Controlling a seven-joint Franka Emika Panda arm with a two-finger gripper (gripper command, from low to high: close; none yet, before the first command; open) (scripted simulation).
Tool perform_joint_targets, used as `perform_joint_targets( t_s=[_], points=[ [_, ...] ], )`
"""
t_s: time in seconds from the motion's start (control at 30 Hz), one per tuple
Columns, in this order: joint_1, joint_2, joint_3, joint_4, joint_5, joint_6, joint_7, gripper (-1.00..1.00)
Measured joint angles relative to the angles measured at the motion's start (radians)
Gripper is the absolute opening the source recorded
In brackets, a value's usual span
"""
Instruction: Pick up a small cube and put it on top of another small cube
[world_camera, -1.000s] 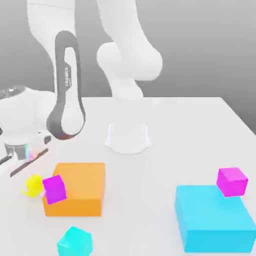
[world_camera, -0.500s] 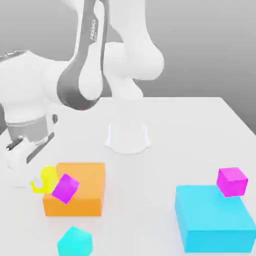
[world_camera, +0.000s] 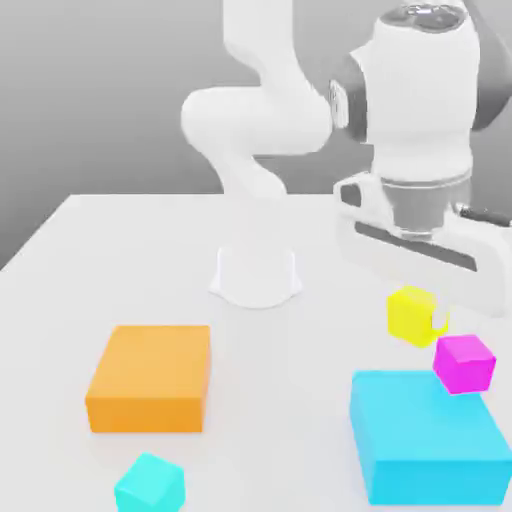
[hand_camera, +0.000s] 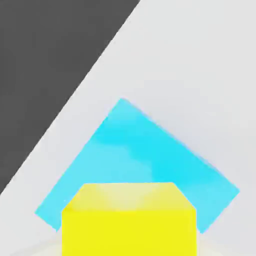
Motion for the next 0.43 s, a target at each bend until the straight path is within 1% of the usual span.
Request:
perform_joint_targets(
  t_s=[0.1, 0.3, 0.33, 0.43],
  points=[
    [0.025, 0.013, 0.069, -0.004, -0.079, 0.006, 0.085, -1.0],
    [0.011, 0.145, 0.09, -0.031, -0.213, 0.142, 0.188, -1.0],
    [0.011, 0.17, 0.091, -0.037, -0.234, 0.169, 0.204, 1.0],
    [0.01, 0.17, 0.091, -0.037, -0.234, 0.169, 0.204, 1.0]
  ],
)
